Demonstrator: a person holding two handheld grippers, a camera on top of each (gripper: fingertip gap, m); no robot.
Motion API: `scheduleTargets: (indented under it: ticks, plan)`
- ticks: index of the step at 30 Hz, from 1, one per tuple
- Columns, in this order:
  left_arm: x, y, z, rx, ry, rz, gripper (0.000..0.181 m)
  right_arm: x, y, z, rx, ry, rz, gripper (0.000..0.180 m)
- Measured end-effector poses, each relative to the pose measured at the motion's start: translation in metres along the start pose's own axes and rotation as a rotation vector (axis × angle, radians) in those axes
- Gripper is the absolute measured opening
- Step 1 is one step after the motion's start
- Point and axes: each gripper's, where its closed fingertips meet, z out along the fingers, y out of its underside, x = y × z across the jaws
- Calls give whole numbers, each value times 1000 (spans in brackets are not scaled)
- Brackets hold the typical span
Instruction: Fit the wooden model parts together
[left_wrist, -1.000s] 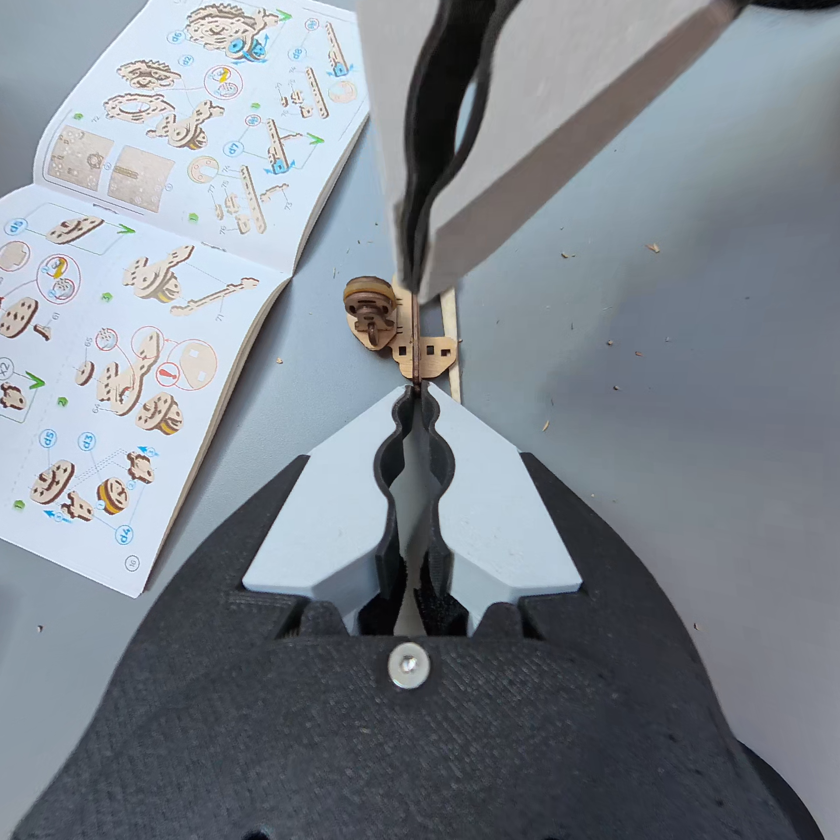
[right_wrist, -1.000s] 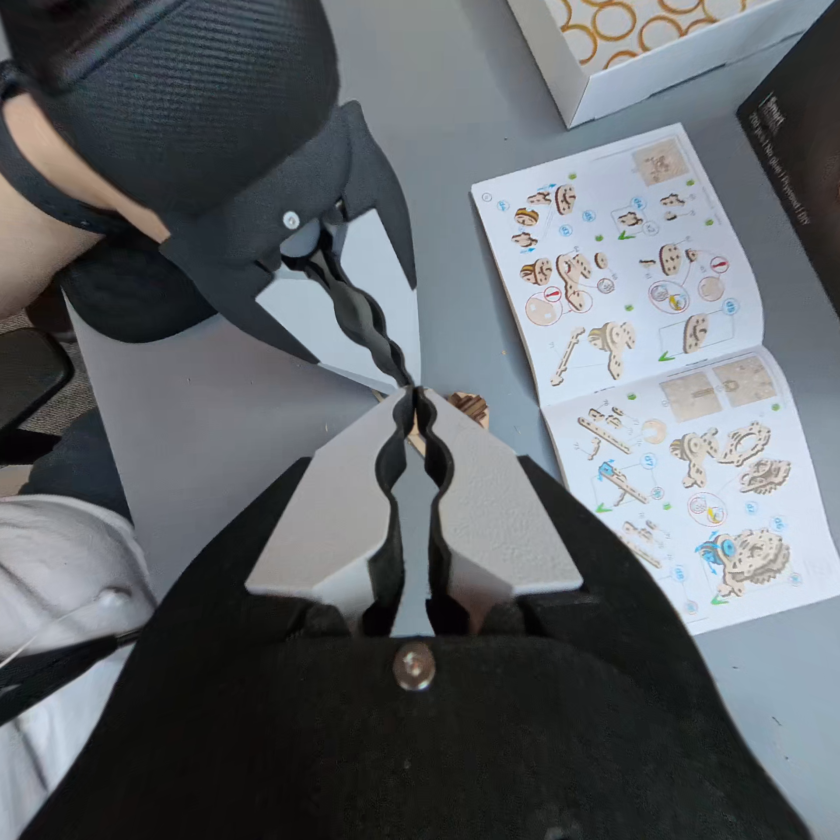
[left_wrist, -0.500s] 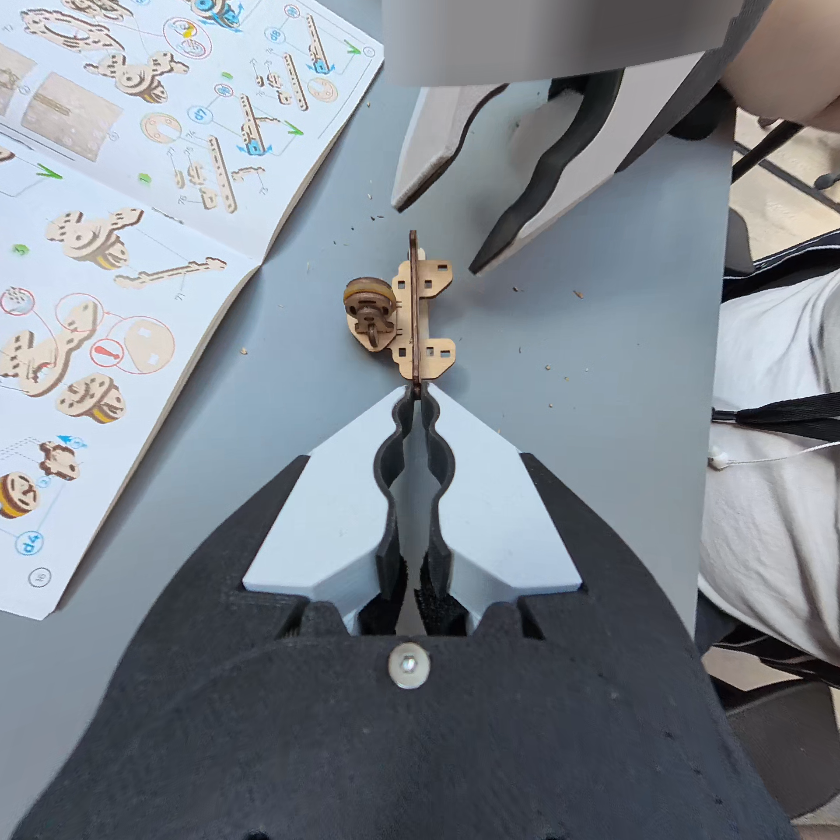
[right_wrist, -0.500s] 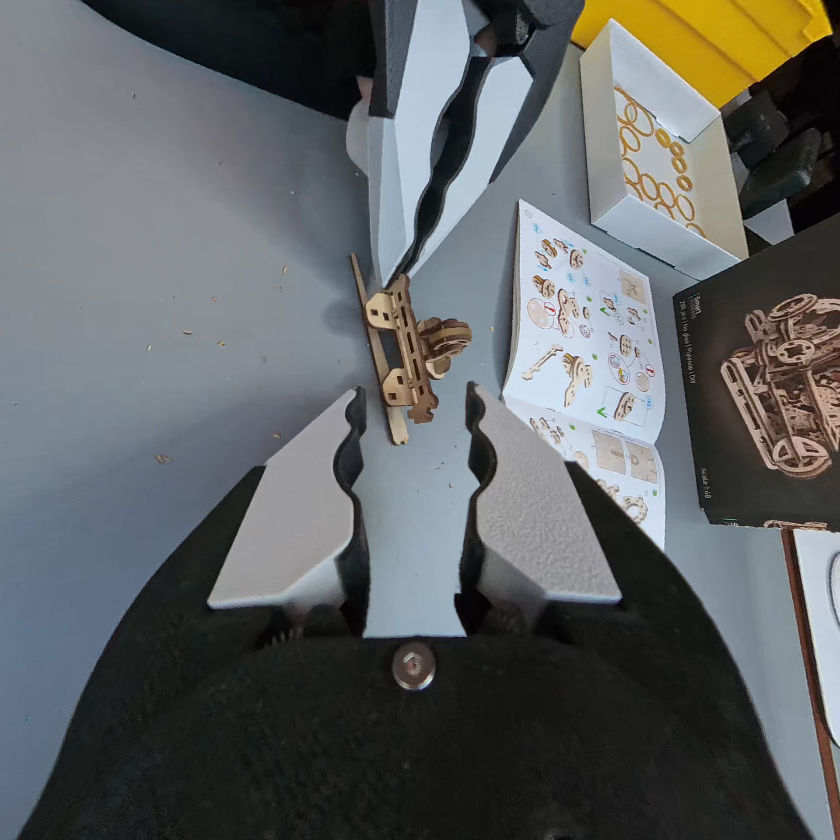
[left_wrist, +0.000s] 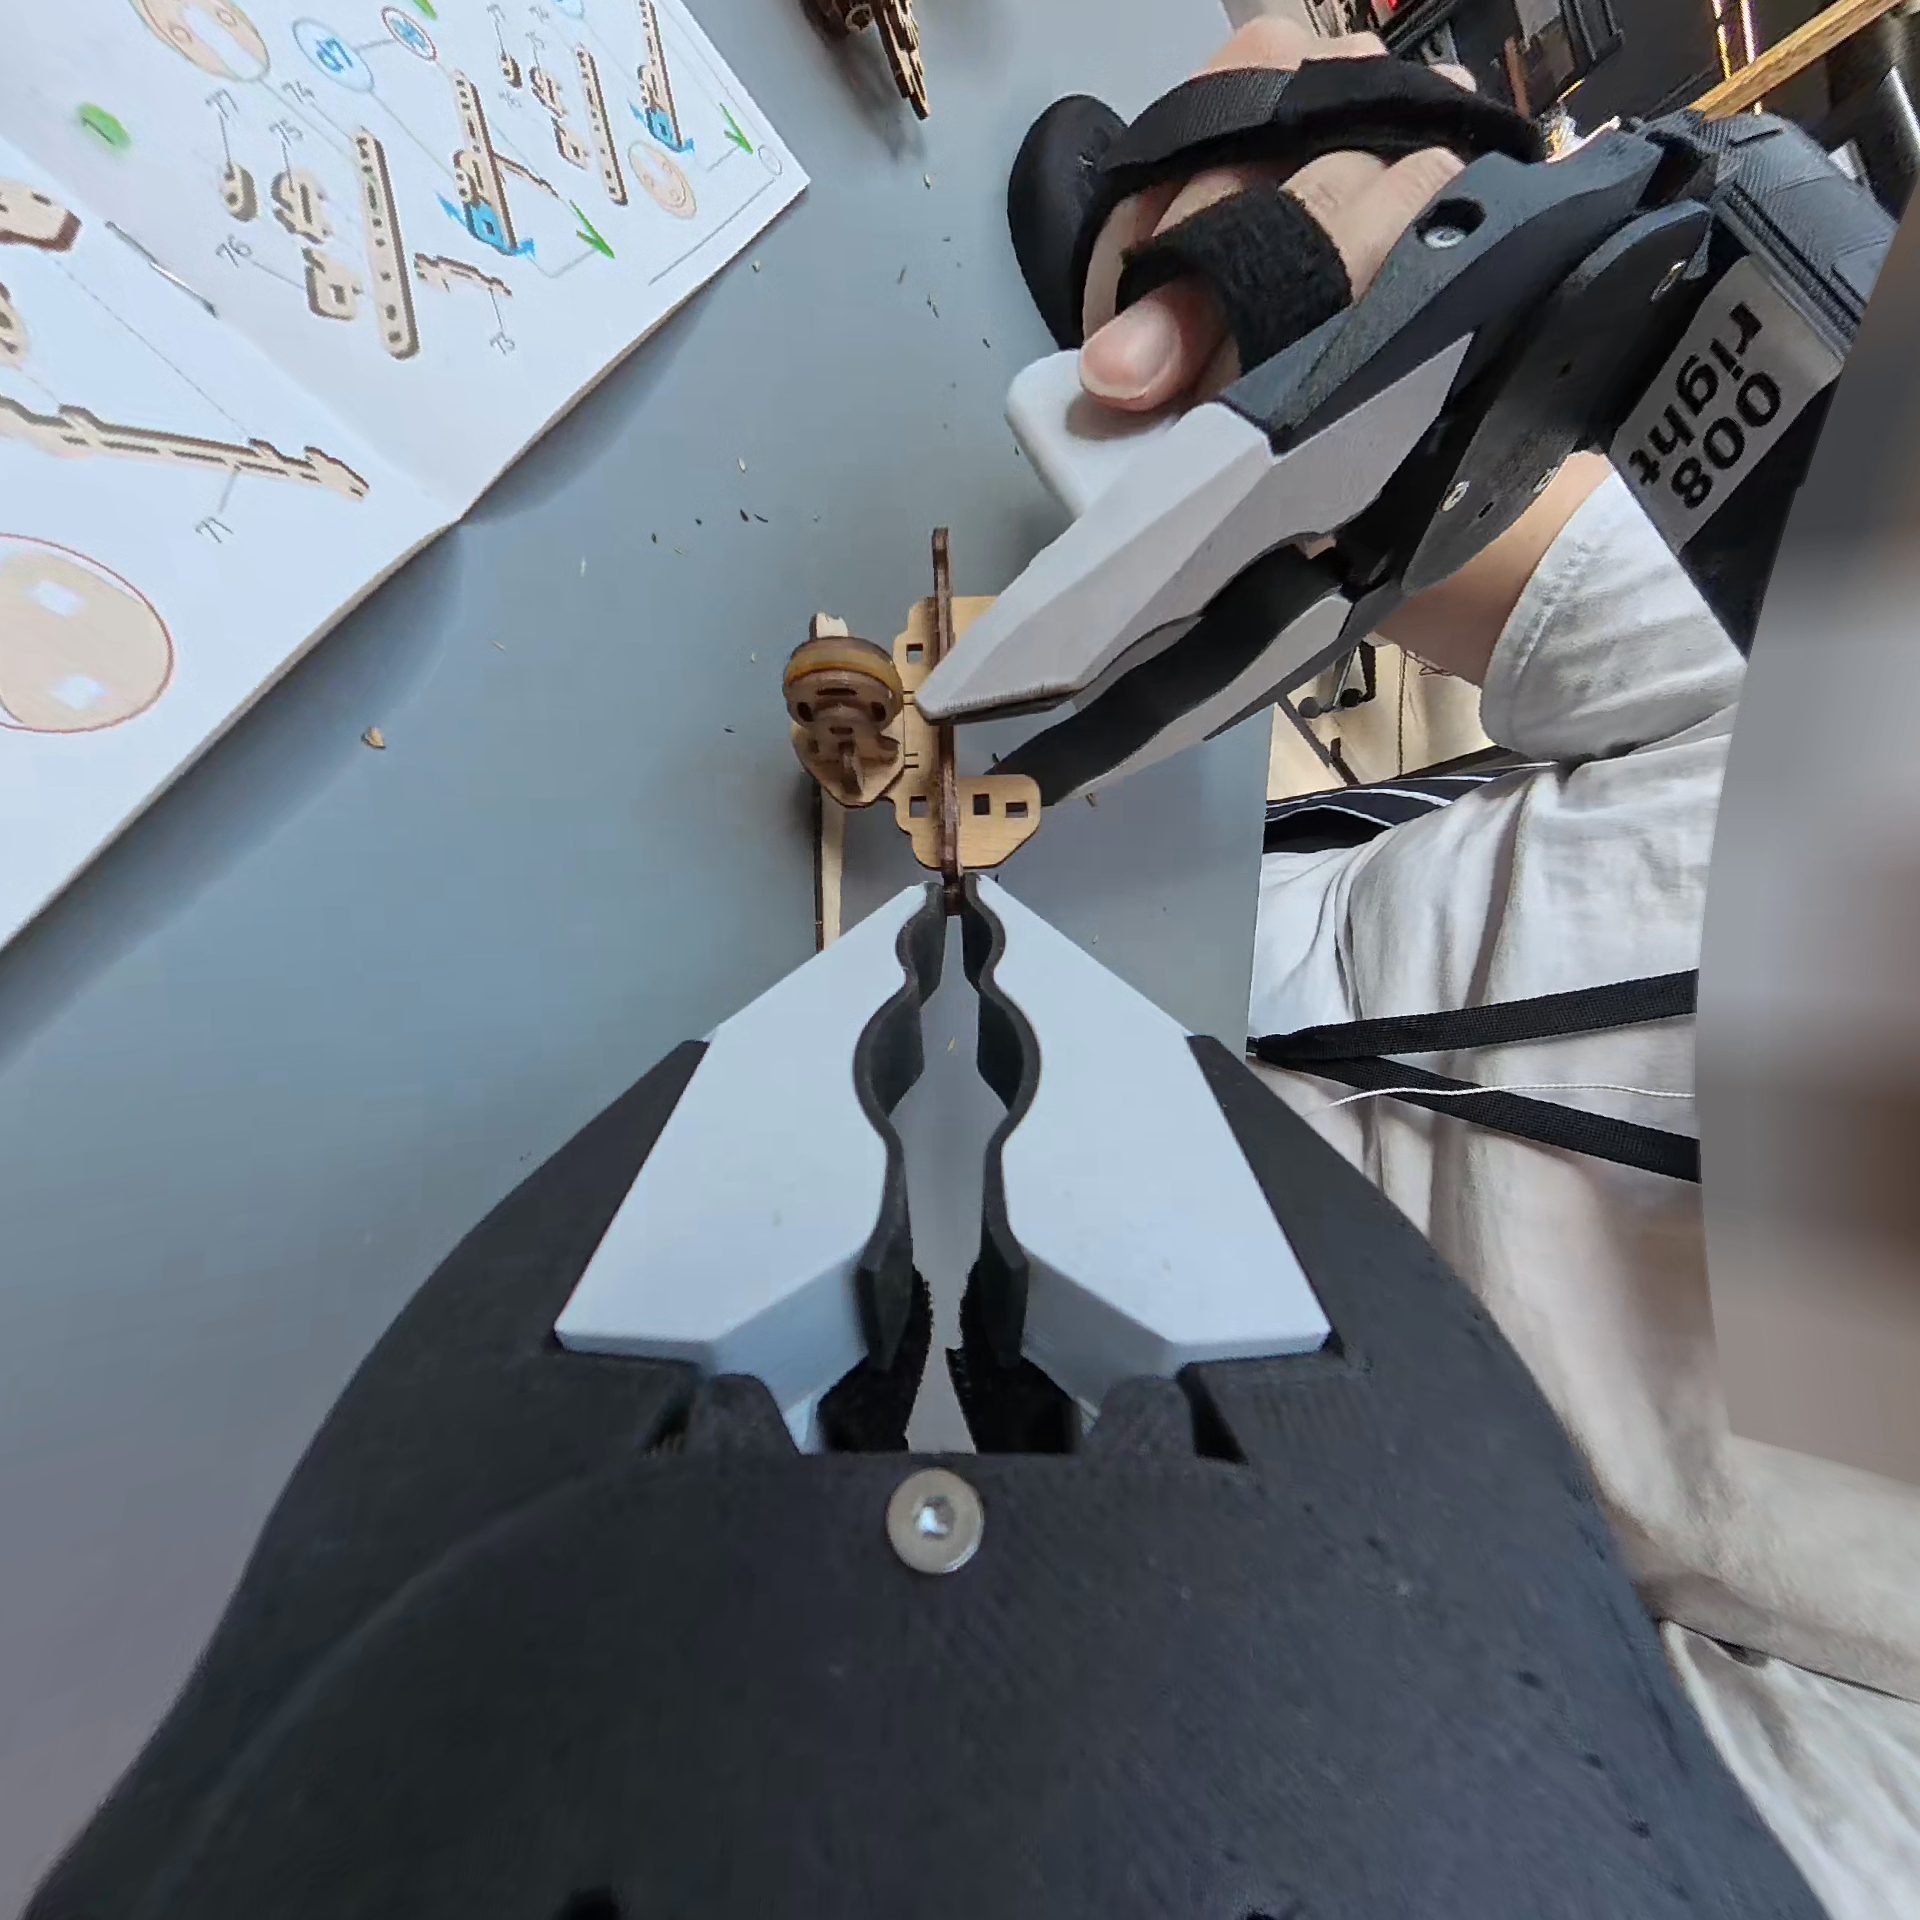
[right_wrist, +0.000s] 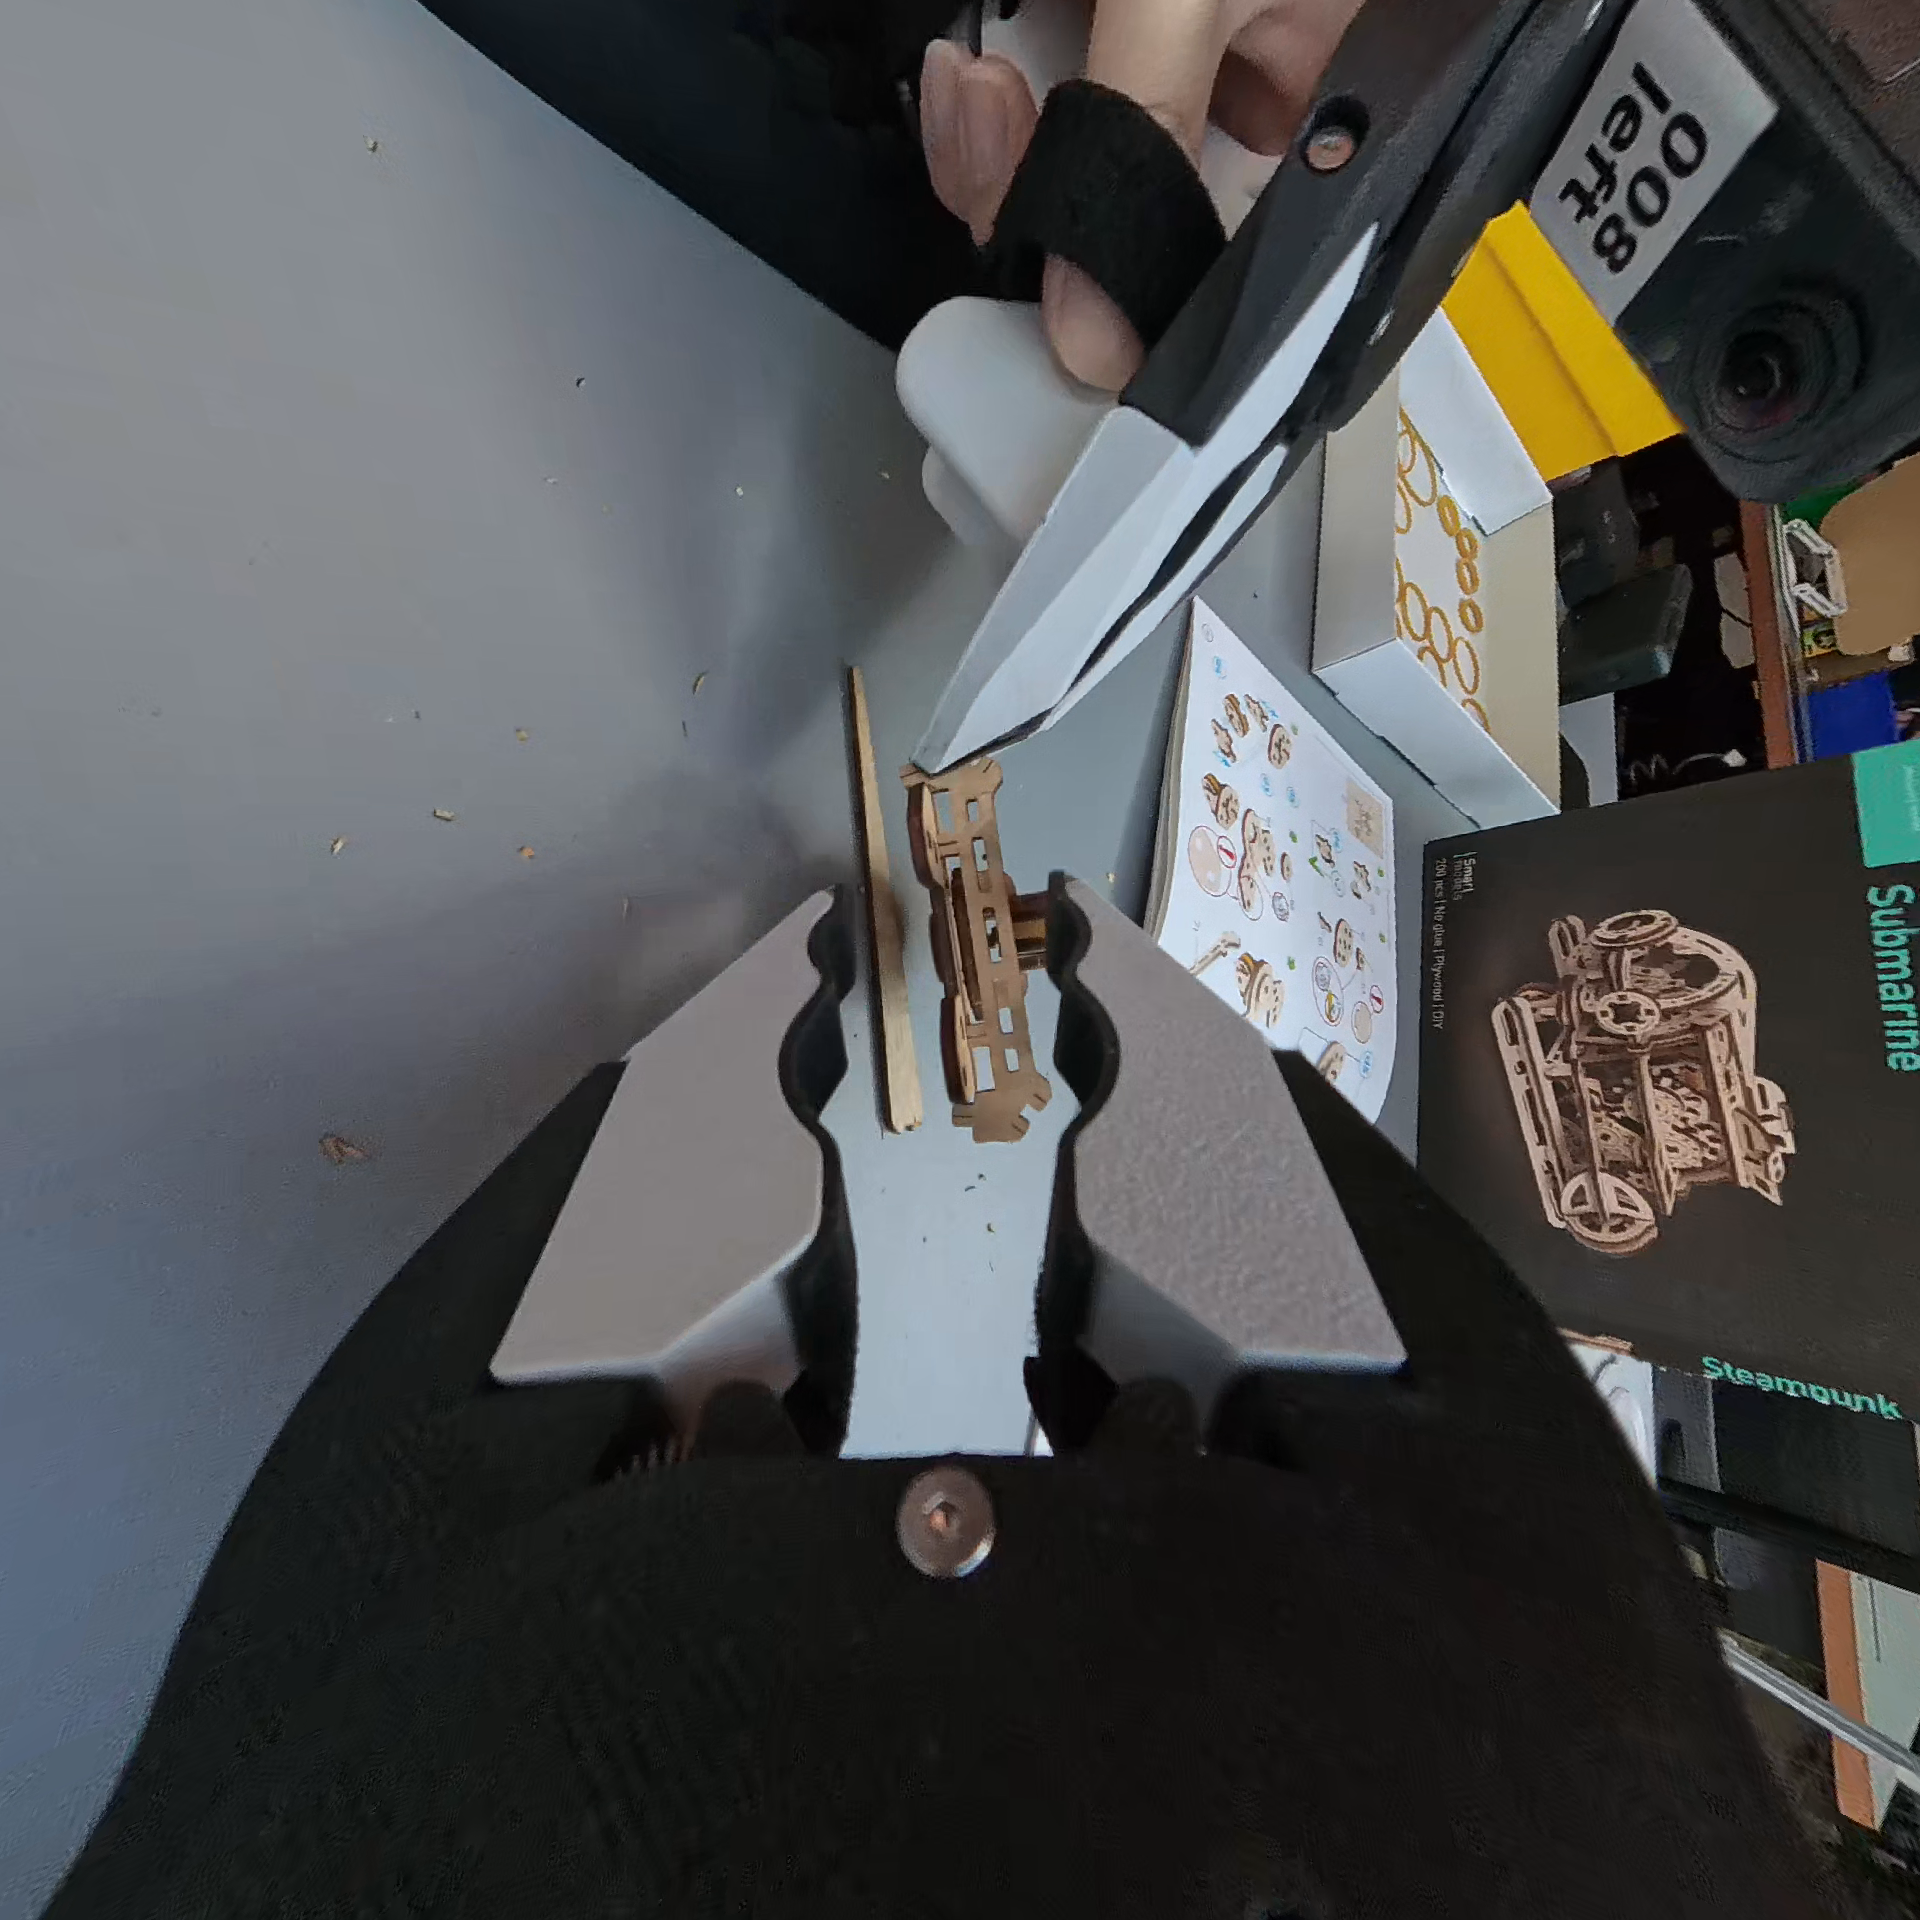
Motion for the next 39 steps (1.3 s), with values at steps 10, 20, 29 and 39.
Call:
scheduleTargets:
  ticks: [10, 20, 29, 39]
  plan:
    - [6, 1, 3, 6, 55, -34, 1, -2, 3, 10, -39, -4, -22, 14]
    - [15, -31, -39, 304, 15, 175, 21, 32, -18, -15, 215, -35, 460, 14]
    - [42, -34, -23, 323, -7, 367, 21, 43, -17, -36, 148, 202, 205, 14]
    - [53, -45, -17, 390, 41, 357, 4, 45, -18, -41, 59, 321, 45, 14]
